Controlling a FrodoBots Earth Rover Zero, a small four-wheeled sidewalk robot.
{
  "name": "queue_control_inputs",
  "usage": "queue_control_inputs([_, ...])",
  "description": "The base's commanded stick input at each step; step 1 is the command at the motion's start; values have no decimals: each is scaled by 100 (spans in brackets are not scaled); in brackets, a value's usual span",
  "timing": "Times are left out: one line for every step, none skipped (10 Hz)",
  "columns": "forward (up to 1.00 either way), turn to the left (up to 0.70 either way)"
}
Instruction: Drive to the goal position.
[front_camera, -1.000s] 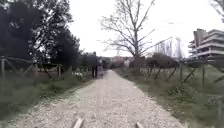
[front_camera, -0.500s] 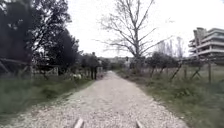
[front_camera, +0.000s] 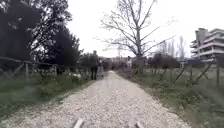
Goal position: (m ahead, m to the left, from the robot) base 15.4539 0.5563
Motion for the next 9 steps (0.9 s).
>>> queue_control_inputs([50,0])
queue_control_inputs([50,0])
queue_control_inputs([50,0])
queue_control_inputs([50,0])
queue_control_inputs([50,0])
queue_control_inputs([50,0])
queue_control_inputs([50,0])
queue_control_inputs([50,0])
queue_control_inputs([50,0])
